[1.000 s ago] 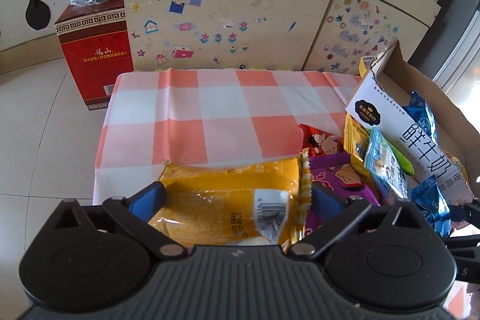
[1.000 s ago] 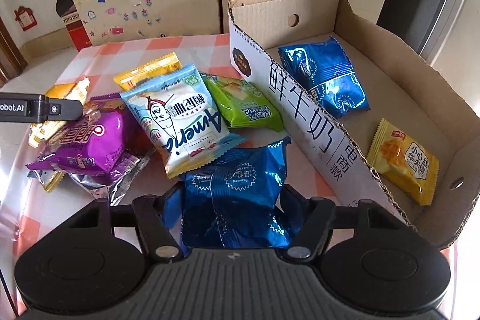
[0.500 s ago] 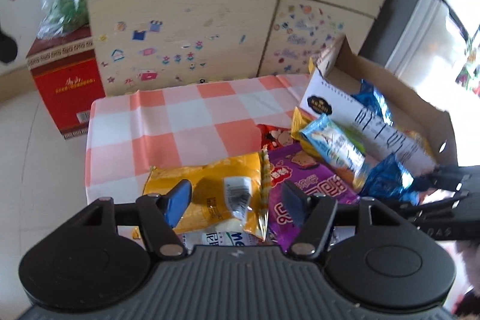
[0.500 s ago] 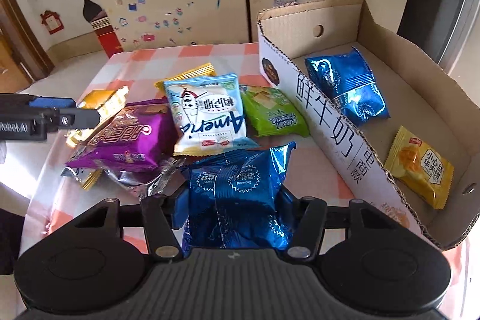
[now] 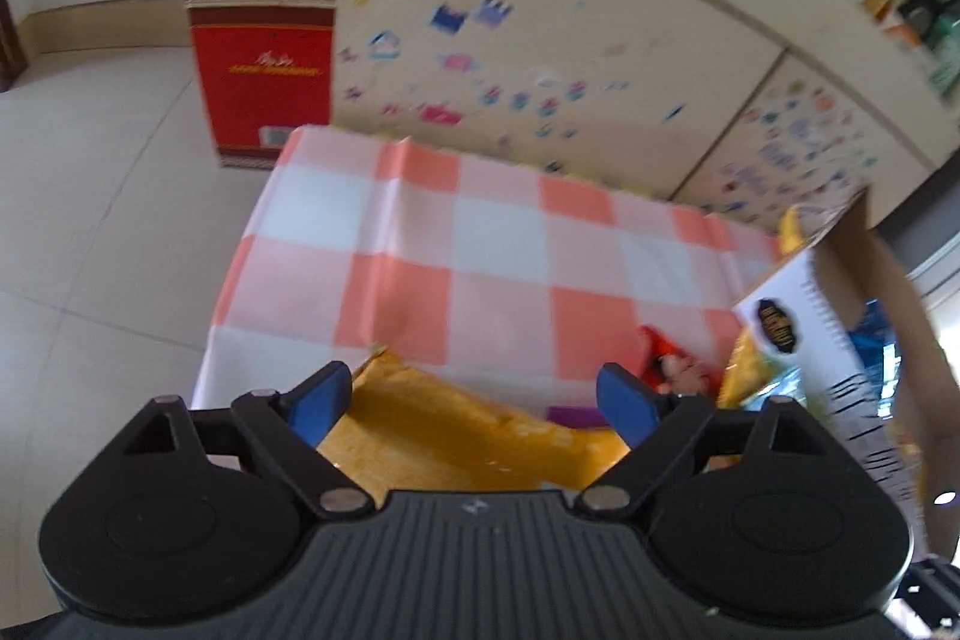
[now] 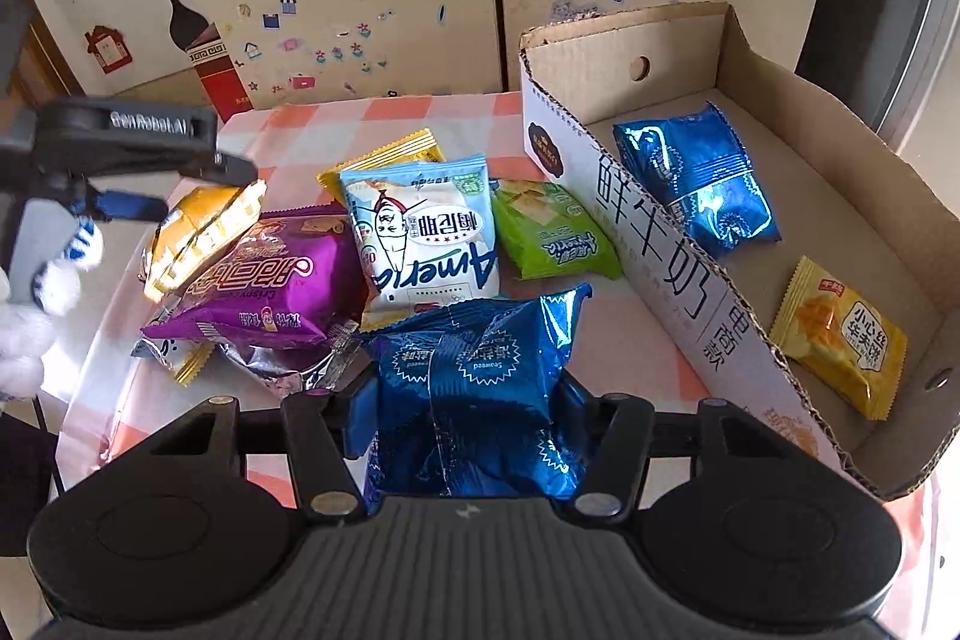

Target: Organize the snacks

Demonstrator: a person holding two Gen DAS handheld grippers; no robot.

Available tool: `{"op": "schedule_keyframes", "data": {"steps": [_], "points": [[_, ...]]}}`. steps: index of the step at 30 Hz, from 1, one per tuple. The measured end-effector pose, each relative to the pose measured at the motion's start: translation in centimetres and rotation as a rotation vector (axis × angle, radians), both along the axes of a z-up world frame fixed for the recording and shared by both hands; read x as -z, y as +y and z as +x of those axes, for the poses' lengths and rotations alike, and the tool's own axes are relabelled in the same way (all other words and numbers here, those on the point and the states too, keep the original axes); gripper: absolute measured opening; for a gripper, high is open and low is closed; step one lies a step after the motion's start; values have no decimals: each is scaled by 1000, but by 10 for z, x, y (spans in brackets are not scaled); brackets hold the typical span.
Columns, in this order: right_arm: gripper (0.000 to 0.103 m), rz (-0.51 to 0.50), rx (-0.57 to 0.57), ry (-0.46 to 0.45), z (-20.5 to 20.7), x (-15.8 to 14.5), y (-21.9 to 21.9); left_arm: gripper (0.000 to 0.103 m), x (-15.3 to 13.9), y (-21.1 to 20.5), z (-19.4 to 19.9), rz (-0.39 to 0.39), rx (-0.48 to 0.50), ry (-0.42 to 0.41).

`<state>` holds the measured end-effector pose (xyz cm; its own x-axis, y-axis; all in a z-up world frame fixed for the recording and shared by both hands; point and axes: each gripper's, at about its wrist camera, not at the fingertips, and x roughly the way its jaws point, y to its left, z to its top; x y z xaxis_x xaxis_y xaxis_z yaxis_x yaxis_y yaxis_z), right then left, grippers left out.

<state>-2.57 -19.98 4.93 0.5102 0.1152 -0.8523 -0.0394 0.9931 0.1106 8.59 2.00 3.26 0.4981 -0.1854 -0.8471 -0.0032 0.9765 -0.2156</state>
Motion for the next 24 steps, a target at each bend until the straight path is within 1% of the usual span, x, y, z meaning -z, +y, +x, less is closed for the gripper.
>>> {"op": "schedule_keyframes", "data": {"steps": [2,5,7,10,16,18,21,24], "points": [[64,-2,1,0,0,0,0,89,1,4,-3,18,-16,24],[64,-2,-1,-3,0,-2,1,90,-1,17,-11,-13,-24,49],[64,3,-6,-10,0,-3,2,90,-2,24,-18,-22,-33,72],[64,14,-15,-11,-2,-4,3,91,-3,30,-29,-29,-44,81],[64,21,-21,-10,-4,-5,2,92,7,22,-45,-30,-5,114],[64,30,-21,-6,-5,-4,1,91,11,20,-47,-21,-12,106],[64,38,-20,3,-5,-3,0,91,15,17,-44,16,-15,98],[64,50,-17,8,-5,-3,-1,91,14,15,-41,44,-3,65]]}}
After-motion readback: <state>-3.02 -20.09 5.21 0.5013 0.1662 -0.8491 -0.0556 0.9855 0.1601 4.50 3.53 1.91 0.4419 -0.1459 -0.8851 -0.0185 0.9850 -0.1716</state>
